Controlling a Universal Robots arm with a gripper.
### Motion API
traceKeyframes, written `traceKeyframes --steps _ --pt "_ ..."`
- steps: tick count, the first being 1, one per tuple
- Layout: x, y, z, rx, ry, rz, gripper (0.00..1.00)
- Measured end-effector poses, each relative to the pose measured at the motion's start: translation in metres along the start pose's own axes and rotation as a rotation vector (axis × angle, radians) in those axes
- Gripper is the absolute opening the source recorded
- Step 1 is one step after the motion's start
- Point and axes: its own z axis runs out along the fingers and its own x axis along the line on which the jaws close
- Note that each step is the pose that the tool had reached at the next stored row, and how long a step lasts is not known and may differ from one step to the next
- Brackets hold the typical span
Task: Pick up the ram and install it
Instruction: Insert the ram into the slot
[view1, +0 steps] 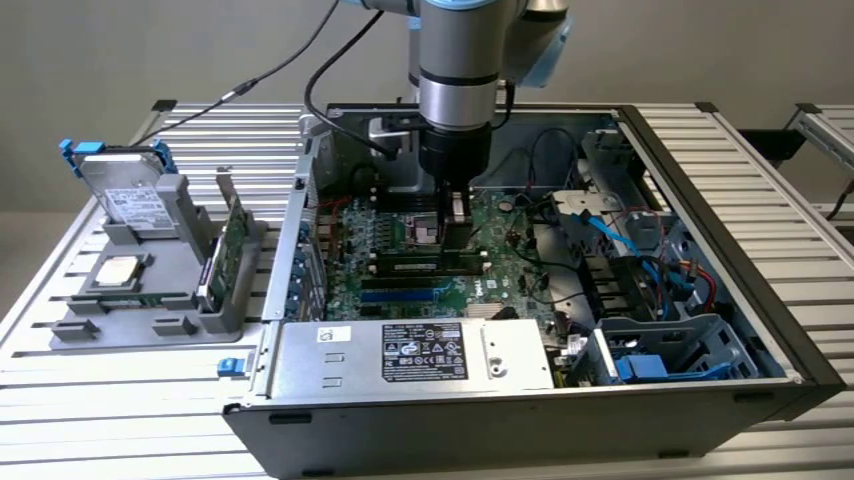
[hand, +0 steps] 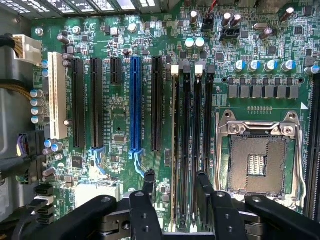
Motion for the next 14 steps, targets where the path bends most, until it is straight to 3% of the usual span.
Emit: traceKeyframes --steps 5,8,10,14 --pt "0.002 0.0125 -0.0128 -0.0008 -0.0001 0.000 0.45" --pt "0.002 0.0223 -0.0145 -0.0032 -0.0001 -0.001 0.45" --pt "0.002 0.0235 -0.0145 -0.0032 -0.0001 -0.001 0.45" --pt "0.002 0.0235 -0.0146 -0.0033 -0.0001 -0.001 0.30"
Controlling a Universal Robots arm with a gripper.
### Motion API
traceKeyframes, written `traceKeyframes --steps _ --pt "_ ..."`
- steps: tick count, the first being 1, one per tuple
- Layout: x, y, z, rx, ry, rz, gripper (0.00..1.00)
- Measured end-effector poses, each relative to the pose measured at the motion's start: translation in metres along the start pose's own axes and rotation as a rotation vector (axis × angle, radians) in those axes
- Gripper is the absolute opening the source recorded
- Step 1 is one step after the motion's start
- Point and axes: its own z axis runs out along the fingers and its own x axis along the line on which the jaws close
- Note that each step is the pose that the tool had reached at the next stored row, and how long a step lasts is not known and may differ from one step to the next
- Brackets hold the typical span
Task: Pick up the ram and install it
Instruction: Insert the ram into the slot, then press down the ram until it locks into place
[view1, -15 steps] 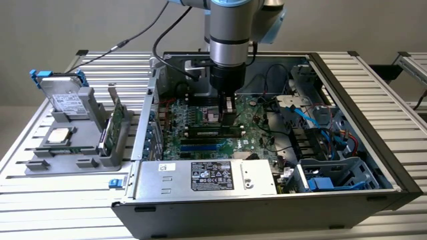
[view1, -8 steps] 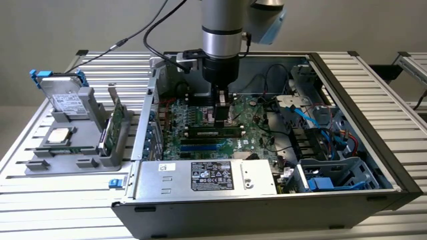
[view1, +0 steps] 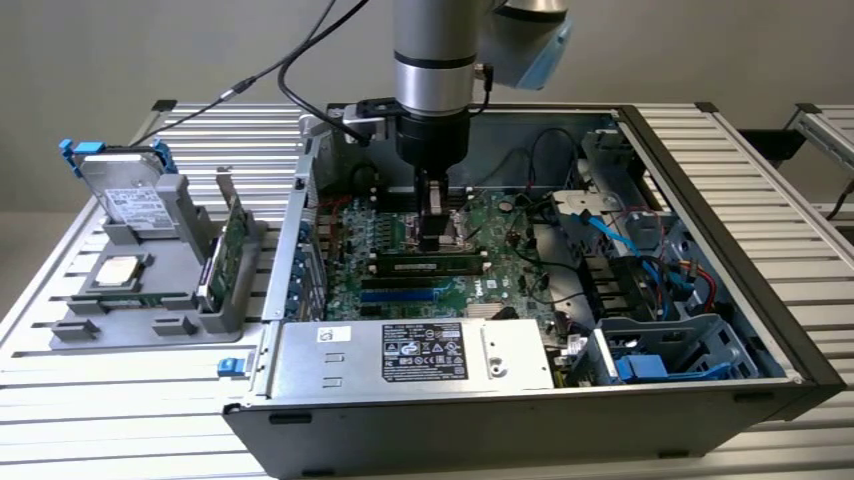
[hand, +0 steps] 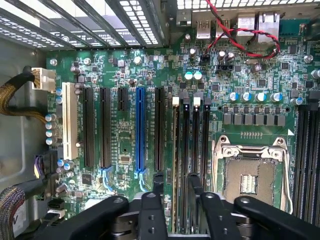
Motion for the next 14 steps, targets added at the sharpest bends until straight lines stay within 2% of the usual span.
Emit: traceKeyframes --steps 1,2,4,5,14 --pt "0.0000 0.0000 0.0000 0.0000 0.0000 0.000 0.24" --pt "0.0000 0.0000 0.0000 0.0000 0.0000 0.000 0.24" --pt "0.0000 0.0000 0.0000 0.0000 0.0000 0.000 0.12" --pt "0.0000 0.0000 0.0000 0.0000 0.0000 0.000 0.10" --pt "0.0000 0.0000 0.0000 0.0000 0.0000 0.000 0.10"
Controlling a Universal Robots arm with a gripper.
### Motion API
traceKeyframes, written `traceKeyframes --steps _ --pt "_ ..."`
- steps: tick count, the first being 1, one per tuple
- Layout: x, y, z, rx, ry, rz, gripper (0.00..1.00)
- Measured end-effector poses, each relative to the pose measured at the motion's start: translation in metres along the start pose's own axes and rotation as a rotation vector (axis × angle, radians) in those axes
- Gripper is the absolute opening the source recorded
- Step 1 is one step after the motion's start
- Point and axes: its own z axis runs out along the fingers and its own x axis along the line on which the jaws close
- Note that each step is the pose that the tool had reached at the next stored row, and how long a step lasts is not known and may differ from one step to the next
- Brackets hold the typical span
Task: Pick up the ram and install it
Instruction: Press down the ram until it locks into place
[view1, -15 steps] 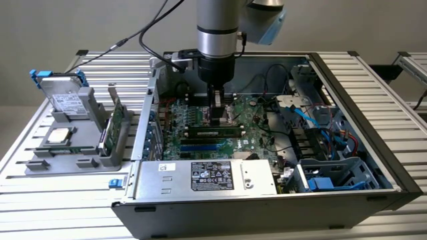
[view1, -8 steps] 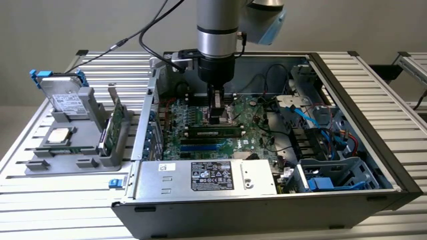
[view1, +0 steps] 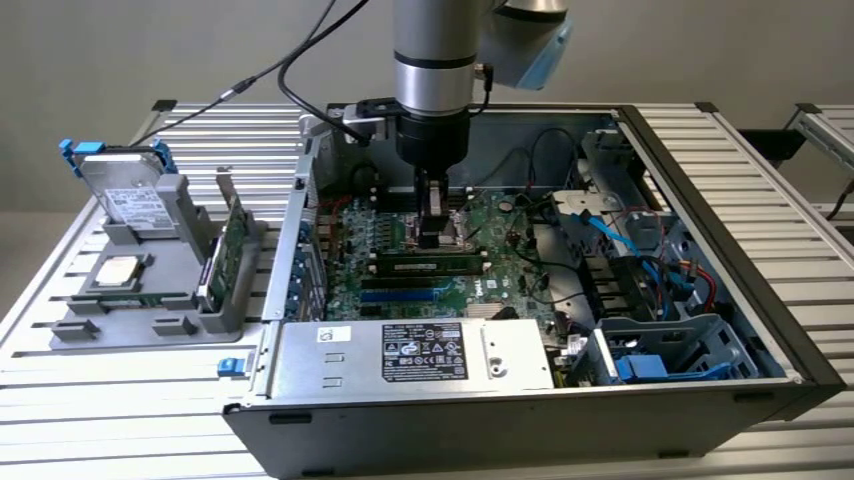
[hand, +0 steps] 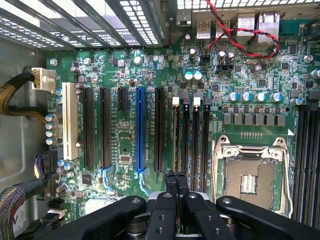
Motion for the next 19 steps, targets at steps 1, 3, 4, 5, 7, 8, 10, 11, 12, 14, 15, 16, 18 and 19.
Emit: traceKeyframes --steps 1,3,4,5,7,8,10,11,12,14,15,16,18,19 --pt "0.000 0.0000 0.0000 0.0000 0.0000 0.000 0.10" --pt "0.000 0.0000 0.0000 0.0000 0.0000 0.000 0.10" --pt "0.000 -0.0002 0.0000 0.0000 0.0001 0.000 0.10" --pt "0.000 -0.0008 0.0005 0.0000 0.0000 0.000 0.10" --pt "0.000 -0.0025 0.0021 0.0000 0.0000 0.000 0.10" --pt "0.000 -0.0026 0.0036 -0.0001 0.0000 0.000 0.10" --pt "-0.001 -0.0026 0.0071 -0.0001 0.0001 0.000 0.10" --pt "-0.001 -0.0026 0.0089 0.0000 0.0000 0.000 0.10" --pt "-0.001 -0.0026 0.0106 -0.0001 0.0001 0.000 0.10" --pt "-0.002 -0.0025 0.0143 -0.0006 0.0000 0.001 0.10" --pt "-0.002 -0.0025 0.0162 -0.0010 -0.0001 0.001 0.10" --pt "-0.002 -0.0025 0.0178 -0.0015 -0.0001 0.001 0.10" --pt "-0.003 -0.0025 0.0211 -0.0025 0.0007 0.002 0.10" --pt "-0.003 -0.0024 0.0226 -0.0034 0.0019 0.002 0.10"
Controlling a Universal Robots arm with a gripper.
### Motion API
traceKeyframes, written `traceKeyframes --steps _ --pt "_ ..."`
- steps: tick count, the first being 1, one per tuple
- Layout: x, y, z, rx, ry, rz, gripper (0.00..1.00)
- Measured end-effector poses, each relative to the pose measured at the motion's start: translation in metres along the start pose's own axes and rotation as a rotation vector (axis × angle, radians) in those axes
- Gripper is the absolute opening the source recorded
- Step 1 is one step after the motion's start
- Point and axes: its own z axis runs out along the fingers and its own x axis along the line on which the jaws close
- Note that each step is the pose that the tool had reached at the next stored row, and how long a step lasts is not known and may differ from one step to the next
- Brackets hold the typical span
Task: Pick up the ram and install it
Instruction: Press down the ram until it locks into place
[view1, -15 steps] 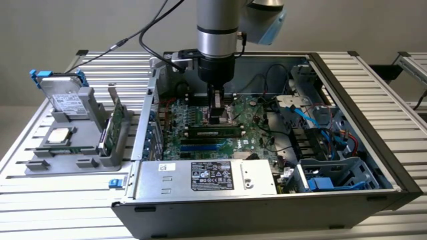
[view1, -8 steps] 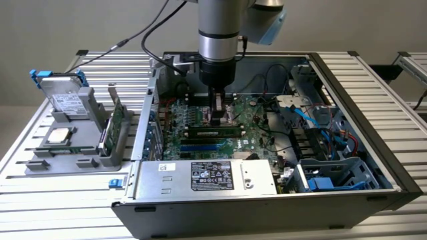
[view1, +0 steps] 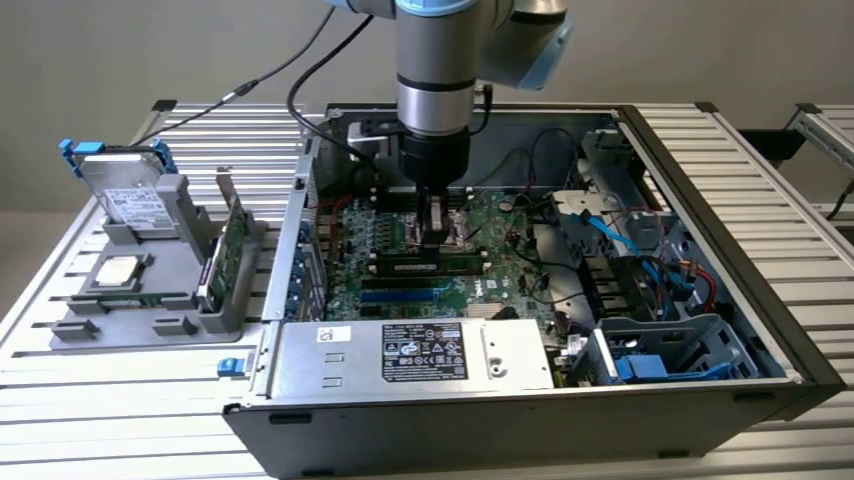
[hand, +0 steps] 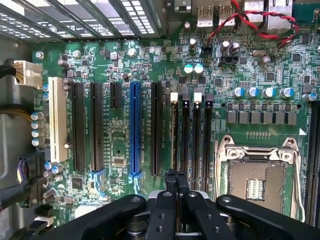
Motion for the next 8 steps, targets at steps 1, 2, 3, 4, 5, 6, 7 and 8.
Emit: traceKeyframes --steps 1,2,3,4,5,6,7,8 --pt "0.000 -0.0001 0.0019 -0.0002 -0.0006 0.000 0.10" --pt "0.000 -0.0001 0.0034 -0.0007 -0.0005 0.000 0.10" --pt "-0.001 -0.0002 0.0060 -0.0022 -0.0003 0.001 0.10" --pt "-0.001 -0.0004 0.0039 -0.0063 -0.0022 0.000 0.10" --pt "0.000 -0.0005 0.0008 -0.0069 -0.0038 0.000 0.10" --pt "0.000 -0.0006 -0.0026 -0.0073 -0.0042 0.000 0.10" --pt "0.001 -0.0008 -0.0062 -0.0082 -0.0038 0.000 0.10" --pt "0.001 -0.0010 -0.0096 -0.0089 -0.0044 0.000 0.10"
